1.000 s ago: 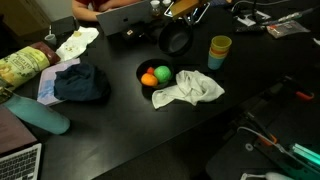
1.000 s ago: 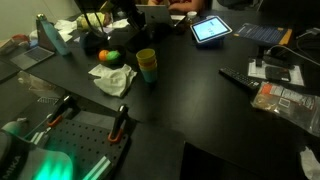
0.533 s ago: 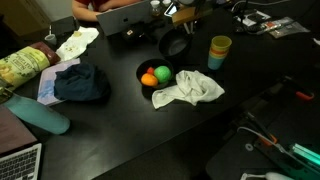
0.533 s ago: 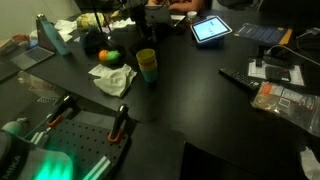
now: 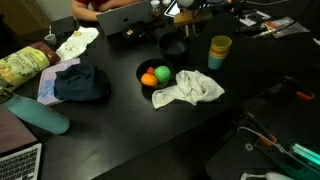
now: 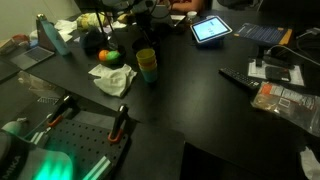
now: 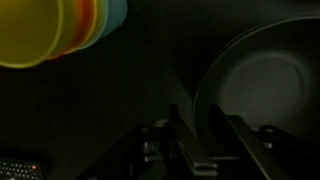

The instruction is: Pour the contents from the right bowl to the left bowl

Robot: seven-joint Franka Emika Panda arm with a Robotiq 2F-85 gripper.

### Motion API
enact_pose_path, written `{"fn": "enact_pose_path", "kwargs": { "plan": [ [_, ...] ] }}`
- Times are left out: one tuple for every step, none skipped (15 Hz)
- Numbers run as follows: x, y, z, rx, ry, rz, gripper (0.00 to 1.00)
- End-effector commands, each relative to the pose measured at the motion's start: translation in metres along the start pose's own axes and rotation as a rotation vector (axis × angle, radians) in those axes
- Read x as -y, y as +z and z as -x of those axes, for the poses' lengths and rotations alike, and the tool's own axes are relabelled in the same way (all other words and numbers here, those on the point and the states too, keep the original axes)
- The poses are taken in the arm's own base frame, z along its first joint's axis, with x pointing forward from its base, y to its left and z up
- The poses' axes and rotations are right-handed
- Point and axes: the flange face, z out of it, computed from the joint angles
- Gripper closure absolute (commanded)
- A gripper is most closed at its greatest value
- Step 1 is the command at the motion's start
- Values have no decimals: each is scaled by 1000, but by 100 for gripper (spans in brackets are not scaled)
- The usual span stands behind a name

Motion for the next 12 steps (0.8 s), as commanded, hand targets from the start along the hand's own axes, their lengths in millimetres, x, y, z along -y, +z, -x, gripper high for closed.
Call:
{"fn": "enact_pose_path", "kwargs": {
  "plan": [
    [-11,-31,-1,21,25,-8,31],
    [-12,-41,2,38,23,-23,24],
    [-11,-51,7,49,16,-23,16],
    [-10,-60,12,72,12,-22,9],
    [-8,-69,20,106,-11,-21,1],
    [-5,-79,27,129,-25,-26,0],
    [-1,-89,35,161,-50,-37,0],
    [3,-98,43,189,-72,-45,0],
    [7,-105,50,215,-85,-53,0],
    [11,-112,58,241,-91,-60,0],
    [14,-118,64,256,-90,-62,0],
    [16,-123,69,267,-90,-66,0]
  ]
}}
